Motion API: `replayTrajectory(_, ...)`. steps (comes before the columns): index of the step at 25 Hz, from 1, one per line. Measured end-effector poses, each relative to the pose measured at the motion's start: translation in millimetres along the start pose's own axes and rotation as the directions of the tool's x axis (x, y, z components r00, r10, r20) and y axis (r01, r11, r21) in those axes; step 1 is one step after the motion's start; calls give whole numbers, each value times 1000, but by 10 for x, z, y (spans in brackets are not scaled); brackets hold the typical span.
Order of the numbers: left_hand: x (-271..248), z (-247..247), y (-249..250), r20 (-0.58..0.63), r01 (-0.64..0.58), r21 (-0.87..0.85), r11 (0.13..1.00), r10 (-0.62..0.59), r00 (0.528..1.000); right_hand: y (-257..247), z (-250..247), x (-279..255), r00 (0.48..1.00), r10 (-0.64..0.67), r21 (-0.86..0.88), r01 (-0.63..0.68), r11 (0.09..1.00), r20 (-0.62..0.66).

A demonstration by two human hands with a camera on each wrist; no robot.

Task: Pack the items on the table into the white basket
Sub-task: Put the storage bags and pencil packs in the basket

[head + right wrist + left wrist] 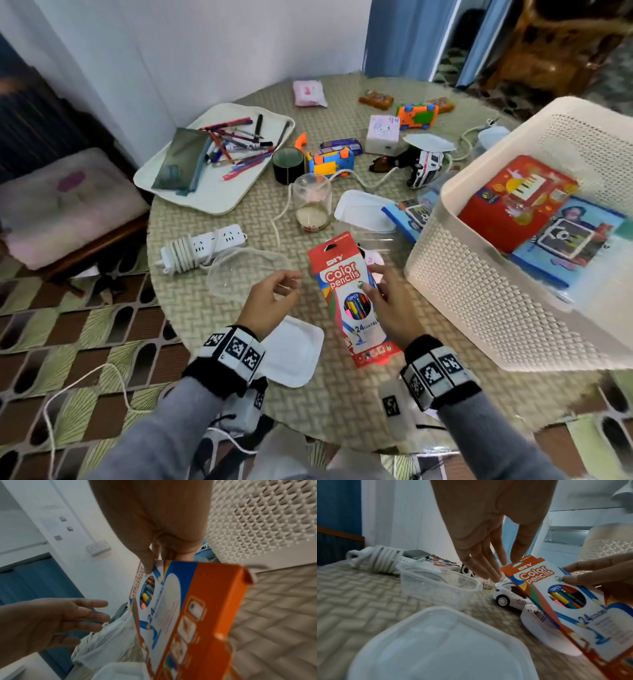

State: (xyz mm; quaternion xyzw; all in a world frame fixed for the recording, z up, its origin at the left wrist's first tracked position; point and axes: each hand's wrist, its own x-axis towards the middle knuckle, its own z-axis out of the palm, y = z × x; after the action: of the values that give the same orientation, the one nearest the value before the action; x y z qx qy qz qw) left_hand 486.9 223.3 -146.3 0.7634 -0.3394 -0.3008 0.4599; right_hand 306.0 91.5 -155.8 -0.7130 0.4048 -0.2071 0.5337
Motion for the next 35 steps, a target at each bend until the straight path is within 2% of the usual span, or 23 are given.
replayTrajectory(3, 318, 27, 117, 31, -42, -12, 999, 42, 999, -24, -90, -4, 998, 30, 19, -29, 999, -51)
replayTrajectory(6, 702, 86, 263, 133, -105, 25, 994, 101, 986, -74, -138, -46, 988, 102, 92, -91, 992, -115)
replayTrajectory(10, 1241, 247, 515, 270, -186, 39, 982, 169, 948, -45, -128, -111, 931, 281, 253, -221, 942, -234)
replayTrajectory(13, 1624, 480, 639, 340, -129, 1, 992, 121, 933, -12, -66, -155, 868, 362, 278, -275, 921, -341)
replayTrajectory(17, 2030, 875, 661, 413, -42, 49, 998, 18, 910, -39, 42, -249, 800, 408, 370, -253, 894, -440)
replayTrajectory(20, 2169, 1076, 679, 400, 47, 75, 996, -73, 913, -57, 42, -293, 777, 436, 405, -256, 878, -454)
replayTrajectory(26, 2368, 1409, 775, 395, 159, 43, 986, -163, 904, -101, -38, -241, 748, 452, 391, -277, 878, -486)
replayTrajectory(29, 2475, 1518, 760, 414, 149, 80, 986, -169, 894, -101, -17, -239, 743, 437, 358, -280, 891, -506)
replayTrajectory(32, 2374, 1422, 807, 455, 219, -42, 975, -176, 873, -129, 9, -263, 739, 438, 367, -272, 889, -512)
replayTrajectory(35, 2262, 1259, 795, 467, 212, -132, 968, -128, 875, -147, 7, -281, 733, 438, 369, -269, 889, -520)
